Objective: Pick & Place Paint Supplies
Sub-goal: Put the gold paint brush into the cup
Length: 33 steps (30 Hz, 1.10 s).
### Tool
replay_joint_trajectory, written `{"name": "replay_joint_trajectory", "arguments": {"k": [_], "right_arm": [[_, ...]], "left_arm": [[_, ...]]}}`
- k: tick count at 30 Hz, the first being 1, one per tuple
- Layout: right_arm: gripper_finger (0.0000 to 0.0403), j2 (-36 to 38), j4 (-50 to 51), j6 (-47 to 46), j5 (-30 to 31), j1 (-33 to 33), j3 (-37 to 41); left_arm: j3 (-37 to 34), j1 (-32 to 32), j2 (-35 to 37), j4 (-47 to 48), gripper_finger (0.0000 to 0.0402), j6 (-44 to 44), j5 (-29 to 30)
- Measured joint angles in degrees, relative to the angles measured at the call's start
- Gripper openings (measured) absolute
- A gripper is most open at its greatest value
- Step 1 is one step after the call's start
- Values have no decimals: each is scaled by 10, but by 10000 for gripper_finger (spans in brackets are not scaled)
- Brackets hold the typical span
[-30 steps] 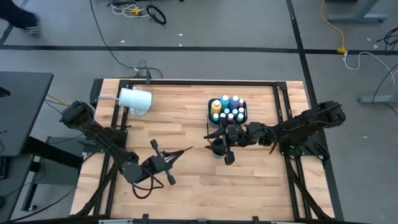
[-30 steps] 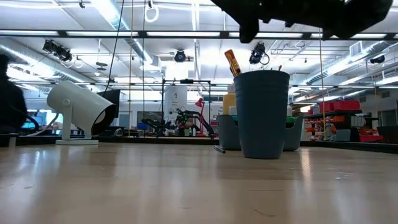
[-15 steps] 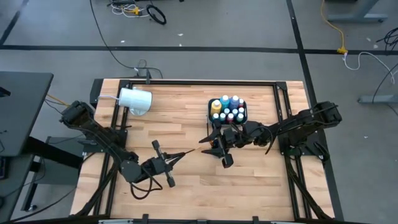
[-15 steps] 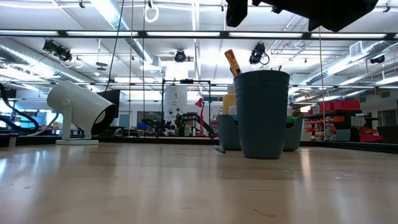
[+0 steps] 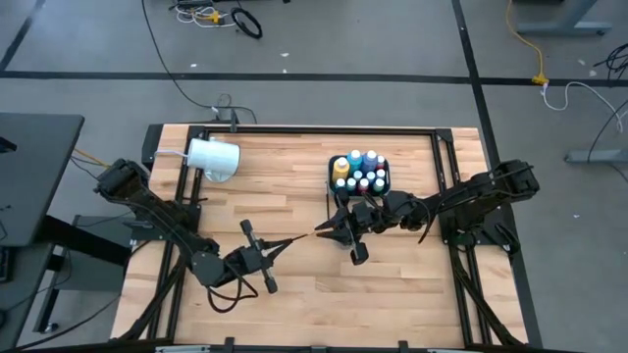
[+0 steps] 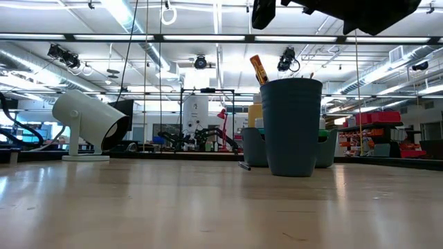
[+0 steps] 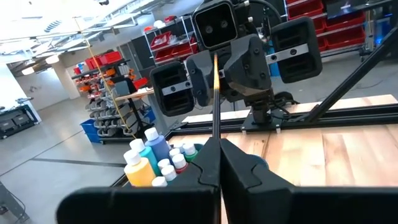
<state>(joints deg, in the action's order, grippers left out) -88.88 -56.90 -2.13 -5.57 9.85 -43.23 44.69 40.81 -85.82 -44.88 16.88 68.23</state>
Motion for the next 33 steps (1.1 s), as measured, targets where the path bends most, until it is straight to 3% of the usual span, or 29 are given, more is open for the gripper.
{"name": "replay_joint_trajectory", "arguments": {"k": [9, 15, 20, 22, 26, 30, 33], "right_arm": [[5, 0, 0, 1, 0, 0, 0], [3, 0, 29, 2, -21, -1, 0], [15, 0, 49, -3, -59, 7, 0], [30, 0, 49, 9, -59, 13, 0], [66, 0, 49, 22, -59, 22, 0], [99, 0, 51, 22, -39, 24, 0], [117, 0, 56, 27, -15, 23, 0]], "left_arm": [[0, -5, 0, 5, 6, 7, 1], [0, -6, 0, 17, 9, 9, -6], [0, -22, 0, 108, 33, -8, -24], [0, -41, 0, 168, 49, -56, -86], [1, -95, -10, 274, 92, -177, -269], [1, -140, -30, 345, 134, -331, -334], [1, -160, -45, 383, 153, -457, -345]]}}
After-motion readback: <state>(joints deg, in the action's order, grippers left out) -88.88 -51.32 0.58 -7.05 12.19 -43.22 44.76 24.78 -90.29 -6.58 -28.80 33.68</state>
